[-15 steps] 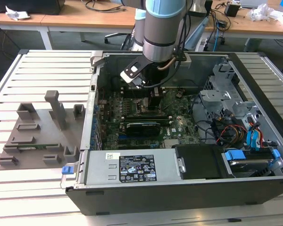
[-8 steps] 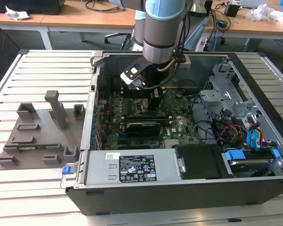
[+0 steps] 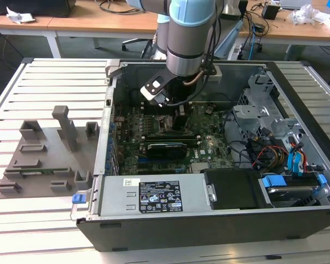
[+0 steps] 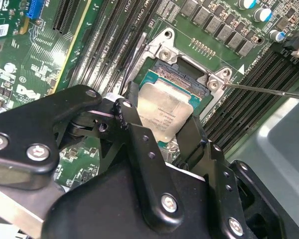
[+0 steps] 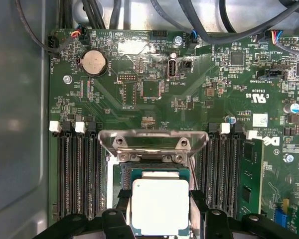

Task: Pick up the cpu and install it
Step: 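Place the cpu into insertion slot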

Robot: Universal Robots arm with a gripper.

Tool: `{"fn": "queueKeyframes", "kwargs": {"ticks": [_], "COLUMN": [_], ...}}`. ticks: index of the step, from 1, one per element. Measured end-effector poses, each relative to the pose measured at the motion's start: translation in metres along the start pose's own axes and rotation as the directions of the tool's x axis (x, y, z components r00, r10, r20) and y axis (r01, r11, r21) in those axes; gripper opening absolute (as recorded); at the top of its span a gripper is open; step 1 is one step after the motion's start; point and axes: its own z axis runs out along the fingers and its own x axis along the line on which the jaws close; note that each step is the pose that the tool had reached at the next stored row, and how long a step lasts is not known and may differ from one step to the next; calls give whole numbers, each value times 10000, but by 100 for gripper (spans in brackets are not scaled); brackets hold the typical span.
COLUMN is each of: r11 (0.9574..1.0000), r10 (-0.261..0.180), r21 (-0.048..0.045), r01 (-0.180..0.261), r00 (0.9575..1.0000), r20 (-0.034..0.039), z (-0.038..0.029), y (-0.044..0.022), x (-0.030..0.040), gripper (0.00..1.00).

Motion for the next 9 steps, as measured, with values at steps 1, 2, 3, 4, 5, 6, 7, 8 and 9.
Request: {"fn": "queueKeyframes", "kwargs": {"ticks": [1, 2, 3, 4, 5, 6, 7, 8, 9], "r11": [10000, 10000, 10000, 10000, 10000, 10000, 10000, 10000, 10000], "r10": [0, 0, 2, 0, 0, 0, 0, 1, 0], "r21": [-1, -1, -2, 0, 0, 0, 0, -1, -1], "r01": [0, 0, -2, 0, 0, 0, 0, -1, 0], "r00": [10000, 10000, 10000, 10000, 10000, 10000, 10000, 10000, 10000], "r20": [1, 1, -1, 0, 0, 1, 0, -2, -3], "z": [6, 11, 16, 17, 18, 19, 20, 22, 29], "y": [0, 0, -2, -5, -7, -8, -11, -13, -15], "x": [0, 0, 6, 12, 21, 31, 41, 45, 46], "gripper": [55, 55, 55, 55, 55, 55, 55, 55, 55]}}
